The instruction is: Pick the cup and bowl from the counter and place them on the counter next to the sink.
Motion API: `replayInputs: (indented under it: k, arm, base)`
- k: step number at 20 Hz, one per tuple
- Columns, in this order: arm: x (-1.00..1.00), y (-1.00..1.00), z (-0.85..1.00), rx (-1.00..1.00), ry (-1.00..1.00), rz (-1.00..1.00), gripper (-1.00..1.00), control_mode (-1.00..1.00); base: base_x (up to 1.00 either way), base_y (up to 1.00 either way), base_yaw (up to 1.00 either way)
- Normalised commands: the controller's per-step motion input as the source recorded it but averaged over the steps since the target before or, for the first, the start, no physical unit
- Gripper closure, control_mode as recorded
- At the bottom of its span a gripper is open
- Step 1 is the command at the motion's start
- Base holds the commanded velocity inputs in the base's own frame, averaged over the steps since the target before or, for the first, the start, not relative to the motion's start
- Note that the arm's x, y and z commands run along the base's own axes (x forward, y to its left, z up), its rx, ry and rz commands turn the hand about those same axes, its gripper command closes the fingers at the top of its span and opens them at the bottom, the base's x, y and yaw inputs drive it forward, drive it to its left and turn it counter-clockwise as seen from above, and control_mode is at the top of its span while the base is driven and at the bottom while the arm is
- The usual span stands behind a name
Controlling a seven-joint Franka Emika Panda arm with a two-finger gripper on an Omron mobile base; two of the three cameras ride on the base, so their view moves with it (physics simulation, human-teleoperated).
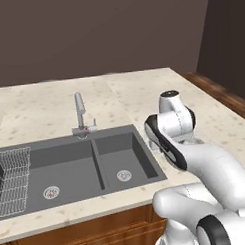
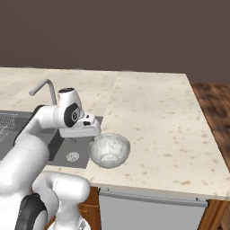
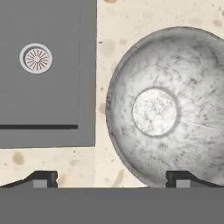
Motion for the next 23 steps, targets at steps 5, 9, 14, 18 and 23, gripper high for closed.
replayInputs:
  k: [5,9,14,18,23]
  arm:
    - [-0.70,-0.01,0.55,0.13,0.00,-0.25,-1.00,-1.00]
    - [-0.64,-0.13,0.29,0.13,-0.01,-0.26,-1.00,-1.00]
    - [-0.30,-0.10,0.00,0.05,-0.15,-0.21,-1.00,-1.00]
    - [-0.12,0.00,0.00,0.03,-0.22,-0.14,-1.00,-1.00]
    - [-0.09,0.00,0.00,0.00,-0.15,-0.07,-1.00,-1.00]
  base:
    - [0.00,0.00,0.00]
    - [0.00,0.00,0.00]
    - [0.00,0.00,0.00]
    - [0.00,0.00,0.00]
    - [0.00,0.00,0.00]
